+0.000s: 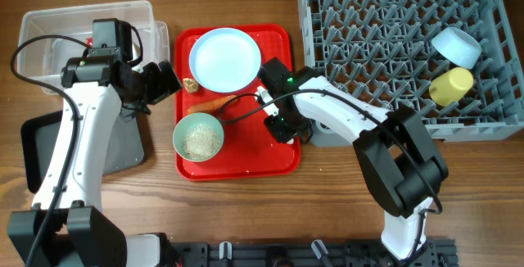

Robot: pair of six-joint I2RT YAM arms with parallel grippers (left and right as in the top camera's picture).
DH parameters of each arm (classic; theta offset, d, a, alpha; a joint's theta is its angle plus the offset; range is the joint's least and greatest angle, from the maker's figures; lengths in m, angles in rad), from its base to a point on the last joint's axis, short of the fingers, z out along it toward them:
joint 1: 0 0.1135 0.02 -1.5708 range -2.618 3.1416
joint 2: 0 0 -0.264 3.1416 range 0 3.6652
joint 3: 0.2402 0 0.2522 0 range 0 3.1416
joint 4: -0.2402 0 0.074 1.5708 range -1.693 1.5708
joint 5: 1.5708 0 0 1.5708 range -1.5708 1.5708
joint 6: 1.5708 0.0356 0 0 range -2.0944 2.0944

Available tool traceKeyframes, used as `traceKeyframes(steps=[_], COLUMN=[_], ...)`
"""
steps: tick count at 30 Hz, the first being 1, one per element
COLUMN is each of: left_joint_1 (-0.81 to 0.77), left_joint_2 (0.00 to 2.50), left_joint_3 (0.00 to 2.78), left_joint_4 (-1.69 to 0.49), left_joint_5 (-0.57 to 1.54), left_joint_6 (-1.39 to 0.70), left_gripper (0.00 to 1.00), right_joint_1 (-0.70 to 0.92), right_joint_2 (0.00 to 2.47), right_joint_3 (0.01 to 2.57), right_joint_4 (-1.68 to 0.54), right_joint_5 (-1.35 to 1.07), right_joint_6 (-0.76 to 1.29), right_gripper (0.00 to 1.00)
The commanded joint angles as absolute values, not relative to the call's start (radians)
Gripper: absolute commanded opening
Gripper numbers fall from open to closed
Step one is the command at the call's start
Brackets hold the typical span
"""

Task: Sort waste into correct bins and load items into the dishwasher rack
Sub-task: 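Grasp the white spoon with the right gripper and lift it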

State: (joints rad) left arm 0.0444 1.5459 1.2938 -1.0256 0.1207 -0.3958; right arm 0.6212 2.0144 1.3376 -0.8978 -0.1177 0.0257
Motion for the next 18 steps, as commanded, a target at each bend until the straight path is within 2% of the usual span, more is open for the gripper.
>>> traceKeyframes(steps=[1, 5, 8, 18], left_joint_1=[0.047, 0.047, 0.047, 0.047], left_joint_2=[1.530, 1.530, 1.530, 1.530], left_joint_3=[1.302, 1.302, 1.302, 1.302], left_joint_4=[-1.026, -1.026, -1.026, -1.026], left_joint_5=[0.130, 0.130, 0.130, 0.130], left_joint_6=[-0.405, -0.405, -0.405, -0.405], left_gripper=[0.96, 0.96, 0.96, 0.96], right_joint_1=[0.622, 0.622, 0.622, 0.622], right_joint_2=[2.040, 2.040, 2.039, 1.973], right_joint_3=[1.333, 1.333, 1.333, 1.391], right_joint_4=[-0.902, -0.902, -0.904, -0.905], right_joint_5=[-0.097, -0.097, -0.102, -0.141], right_joint_6=[0.029, 0.029, 0.029, 0.086], right_gripper=[0.16, 0.12, 0.04, 0.04])
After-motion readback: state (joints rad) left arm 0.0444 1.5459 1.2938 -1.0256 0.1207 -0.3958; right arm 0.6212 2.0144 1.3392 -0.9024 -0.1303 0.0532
